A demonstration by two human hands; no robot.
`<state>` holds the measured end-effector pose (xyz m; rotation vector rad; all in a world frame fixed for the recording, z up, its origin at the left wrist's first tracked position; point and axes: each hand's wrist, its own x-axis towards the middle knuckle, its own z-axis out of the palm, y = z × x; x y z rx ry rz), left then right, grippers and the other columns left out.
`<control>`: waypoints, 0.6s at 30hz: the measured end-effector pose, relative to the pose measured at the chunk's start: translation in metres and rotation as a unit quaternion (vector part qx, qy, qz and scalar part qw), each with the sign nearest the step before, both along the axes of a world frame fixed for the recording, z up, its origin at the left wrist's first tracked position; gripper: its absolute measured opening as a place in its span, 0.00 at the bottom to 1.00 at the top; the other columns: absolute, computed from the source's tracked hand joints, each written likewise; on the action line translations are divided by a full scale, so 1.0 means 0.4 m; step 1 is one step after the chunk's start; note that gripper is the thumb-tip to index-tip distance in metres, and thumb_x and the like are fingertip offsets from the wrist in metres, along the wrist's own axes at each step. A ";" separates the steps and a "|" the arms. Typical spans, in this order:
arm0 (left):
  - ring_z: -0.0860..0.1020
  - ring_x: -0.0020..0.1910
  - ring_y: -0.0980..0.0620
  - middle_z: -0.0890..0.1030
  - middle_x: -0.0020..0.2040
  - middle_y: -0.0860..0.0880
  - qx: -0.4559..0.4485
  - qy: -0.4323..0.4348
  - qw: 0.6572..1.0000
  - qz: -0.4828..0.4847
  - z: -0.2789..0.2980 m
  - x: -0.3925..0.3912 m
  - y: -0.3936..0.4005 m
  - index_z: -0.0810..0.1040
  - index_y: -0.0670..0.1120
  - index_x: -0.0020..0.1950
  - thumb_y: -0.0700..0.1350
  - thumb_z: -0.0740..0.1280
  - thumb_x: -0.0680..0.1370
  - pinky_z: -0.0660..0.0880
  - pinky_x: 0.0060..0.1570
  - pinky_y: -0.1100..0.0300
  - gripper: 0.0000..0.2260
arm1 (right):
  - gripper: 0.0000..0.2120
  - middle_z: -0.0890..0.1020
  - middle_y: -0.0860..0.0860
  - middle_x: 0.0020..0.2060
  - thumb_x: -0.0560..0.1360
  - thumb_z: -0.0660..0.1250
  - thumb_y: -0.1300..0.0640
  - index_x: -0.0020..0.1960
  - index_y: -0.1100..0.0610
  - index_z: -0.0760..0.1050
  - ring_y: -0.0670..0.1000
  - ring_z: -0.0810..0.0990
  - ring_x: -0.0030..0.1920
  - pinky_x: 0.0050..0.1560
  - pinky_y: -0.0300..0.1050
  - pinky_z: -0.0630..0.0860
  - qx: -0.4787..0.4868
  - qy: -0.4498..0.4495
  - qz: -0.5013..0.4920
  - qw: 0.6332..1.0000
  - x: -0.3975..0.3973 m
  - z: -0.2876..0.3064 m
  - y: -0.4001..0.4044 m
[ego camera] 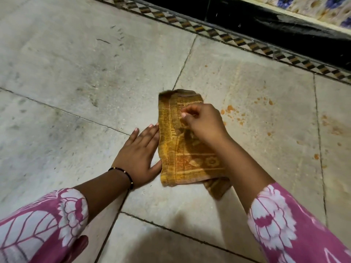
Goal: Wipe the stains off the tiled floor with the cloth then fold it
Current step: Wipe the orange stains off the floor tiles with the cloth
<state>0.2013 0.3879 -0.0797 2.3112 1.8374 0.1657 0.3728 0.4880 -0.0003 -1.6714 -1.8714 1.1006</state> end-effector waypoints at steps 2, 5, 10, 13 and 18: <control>0.51 0.76 0.53 0.54 0.78 0.48 -0.002 0.001 1.000 0.000 0.001 0.000 0.000 0.53 0.46 0.77 0.61 0.57 0.76 0.45 0.74 0.51 0.34 | 0.20 0.75 0.49 0.65 0.75 0.67 0.50 0.66 0.51 0.73 0.50 0.72 0.64 0.67 0.52 0.68 0.071 -0.108 0.086 0.988 0.081 -0.016 -0.064; 0.50 0.76 0.53 0.53 0.78 0.49 -0.002 0.003 1.000 0.003 0.001 0.000 -0.001 0.51 0.47 0.78 0.62 0.55 0.76 0.45 0.75 0.50 0.34 | 0.45 0.40 0.40 0.75 0.67 0.64 0.30 0.75 0.39 0.44 0.47 0.36 0.75 0.73 0.52 0.37 0.035 -0.263 0.234 0.935 0.220 -0.067 -0.211; 0.50 0.76 0.52 0.52 0.78 0.49 -0.001 0.005 1.000 0.002 0.005 0.003 -0.004 0.49 0.48 0.78 0.64 0.50 0.77 0.46 0.75 0.50 0.34 | 0.30 0.58 0.45 0.75 0.72 0.63 0.38 0.72 0.40 0.61 0.51 0.55 0.75 0.72 0.51 0.53 0.110 -0.204 0.161 0.959 0.286 -0.130 -0.309; 0.50 0.76 0.52 0.52 0.78 0.49 0.002 0.007 1.000 0.005 0.009 0.007 -0.006 0.50 0.47 0.78 0.65 0.47 0.76 0.45 0.74 0.50 0.35 | 0.17 0.80 0.50 0.57 0.70 0.69 0.62 0.58 0.53 0.79 0.57 0.77 0.51 0.48 0.52 0.78 0.172 -0.208 0.114 0.956 0.280 -0.103 -0.312; 0.49 0.76 0.53 0.51 0.78 0.48 0.005 0.018 1.000 0.008 0.002 0.008 -0.007 0.52 0.44 0.78 0.65 0.46 0.77 0.44 0.74 0.51 0.35 | 0.09 0.80 0.42 0.37 0.70 0.71 0.60 0.41 0.46 0.81 0.45 0.80 0.40 0.39 0.39 0.74 -0.038 -0.140 0.116 0.983 0.359 0.076 -0.356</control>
